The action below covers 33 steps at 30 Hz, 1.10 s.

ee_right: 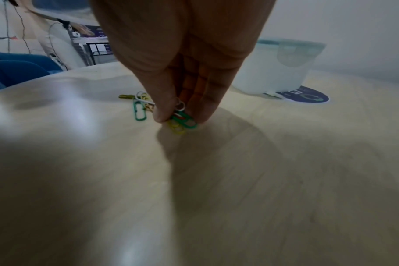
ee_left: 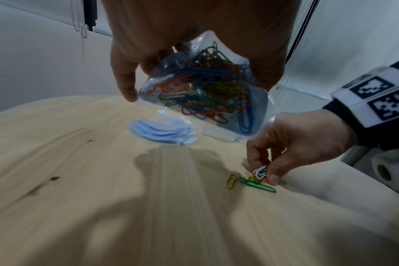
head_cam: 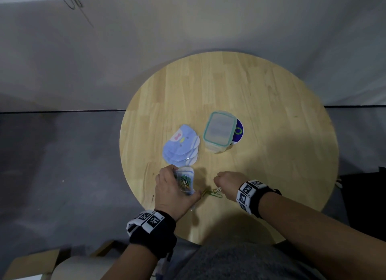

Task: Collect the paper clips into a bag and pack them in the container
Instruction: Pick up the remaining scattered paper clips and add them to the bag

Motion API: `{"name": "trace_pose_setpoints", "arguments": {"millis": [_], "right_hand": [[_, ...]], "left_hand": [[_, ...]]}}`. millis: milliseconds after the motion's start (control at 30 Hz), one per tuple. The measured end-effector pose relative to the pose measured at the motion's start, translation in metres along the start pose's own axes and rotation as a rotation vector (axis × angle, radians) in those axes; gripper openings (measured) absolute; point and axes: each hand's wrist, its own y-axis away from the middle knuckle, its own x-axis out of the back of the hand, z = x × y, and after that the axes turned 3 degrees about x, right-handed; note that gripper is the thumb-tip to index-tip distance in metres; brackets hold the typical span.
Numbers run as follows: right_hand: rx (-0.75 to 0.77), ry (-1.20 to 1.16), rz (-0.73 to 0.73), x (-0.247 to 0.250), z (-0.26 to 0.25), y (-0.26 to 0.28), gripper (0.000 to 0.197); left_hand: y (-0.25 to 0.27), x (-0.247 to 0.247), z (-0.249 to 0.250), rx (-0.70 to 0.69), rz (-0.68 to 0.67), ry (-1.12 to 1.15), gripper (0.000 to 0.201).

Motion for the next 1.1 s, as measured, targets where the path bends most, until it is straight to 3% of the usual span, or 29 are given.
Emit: {"name": "trace_pose_setpoints", "arguments": {"millis": [333, 433, 533, 667, 767, 933, 1100], "right_hand": [[-0.138, -0.055, 0.069, -0.003, -0.001, 0.014, 0.017], [-0.227, -0.303, 0.165, 0.012, 0.000, 0.025, 0.014], [-0.311, -0.655, 0.385, 0.040, -0.001, 0.036, 0.010], [-0.241, -1.027, 0.499, 0.095, -0.017, 0.045, 0.017], [-0.220, -0.997, 0.473, 0.119, -0.034, 0.041, 0.018], [-0.233, -0.871, 0.435, 0.119, -0.053, 0.038, 0.022], [-0.170, -1.049, 0.556, 0.121, -0.043, 0.050, 0.006]], "left_hand": [[-0.003, -0.007, 0.004, -0.001, -0.019, 0.018, 0.085], [-0.004, -0.008, 0.004, -0.010, -0.026, 0.001, 0.085], [-0.008, -0.009, 0.006, -0.026, -0.023, -0.021, 0.084], [-0.012, -0.011, 0.013, -0.039, -0.026, -0.040, 0.089], [-0.014, -0.013, 0.025, -0.036, -0.020, -0.012, 0.090], [-0.020, -0.017, 0.040, -0.072, 0.027, 0.070, 0.086], [-0.020, -0.017, 0.045, -0.043, 0.043, 0.119, 0.087]]}}
